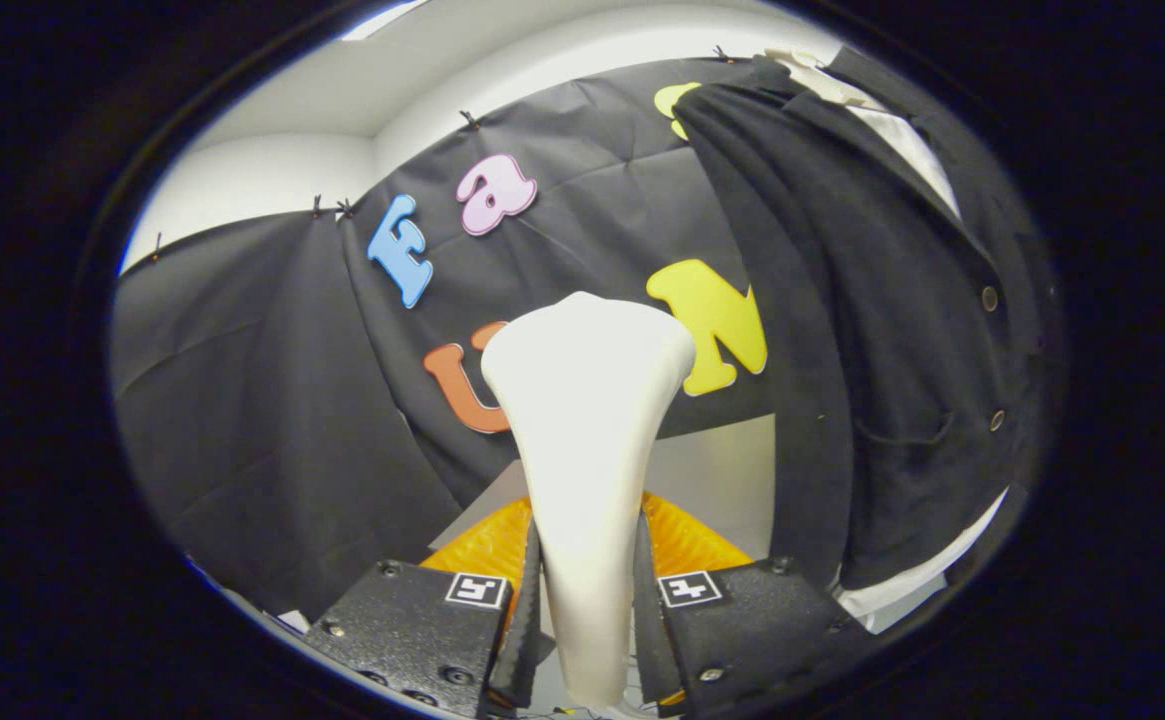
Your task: Iron the clothes twice with a garment steamer, once on the left side and once on the right side.
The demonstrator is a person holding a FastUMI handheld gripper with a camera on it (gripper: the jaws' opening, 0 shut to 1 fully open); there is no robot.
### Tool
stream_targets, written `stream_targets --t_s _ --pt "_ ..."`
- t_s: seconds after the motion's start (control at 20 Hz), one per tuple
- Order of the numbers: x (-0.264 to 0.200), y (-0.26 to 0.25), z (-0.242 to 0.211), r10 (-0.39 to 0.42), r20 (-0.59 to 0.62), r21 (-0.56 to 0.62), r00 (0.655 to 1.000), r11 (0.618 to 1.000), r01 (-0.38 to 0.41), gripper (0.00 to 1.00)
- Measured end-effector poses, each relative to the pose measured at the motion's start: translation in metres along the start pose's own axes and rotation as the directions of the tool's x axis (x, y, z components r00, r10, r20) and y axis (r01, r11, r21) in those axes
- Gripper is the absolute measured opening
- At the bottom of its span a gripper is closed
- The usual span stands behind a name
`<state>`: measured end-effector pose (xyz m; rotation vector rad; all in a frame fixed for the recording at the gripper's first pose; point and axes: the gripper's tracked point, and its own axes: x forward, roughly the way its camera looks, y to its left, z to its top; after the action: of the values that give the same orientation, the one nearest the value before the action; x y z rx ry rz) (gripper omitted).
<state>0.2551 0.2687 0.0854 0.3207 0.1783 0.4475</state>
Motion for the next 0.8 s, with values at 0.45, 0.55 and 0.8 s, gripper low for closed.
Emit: stream_targets --t_s 0.45,0.55,0.8 --pt "-0.105 -0.041 0.082 -0.099 0.182 -0.005 0.978 0.995 0.102 0.42" --pt "-0.121 -0.056 0.102 -0.132 0.223 -0.001 0.966 0.991 0.136 0.42" --pt "-0.143 -0.096 0.15 -0.185 0.292 0.025 0.938 0.982 0.186 0.42"
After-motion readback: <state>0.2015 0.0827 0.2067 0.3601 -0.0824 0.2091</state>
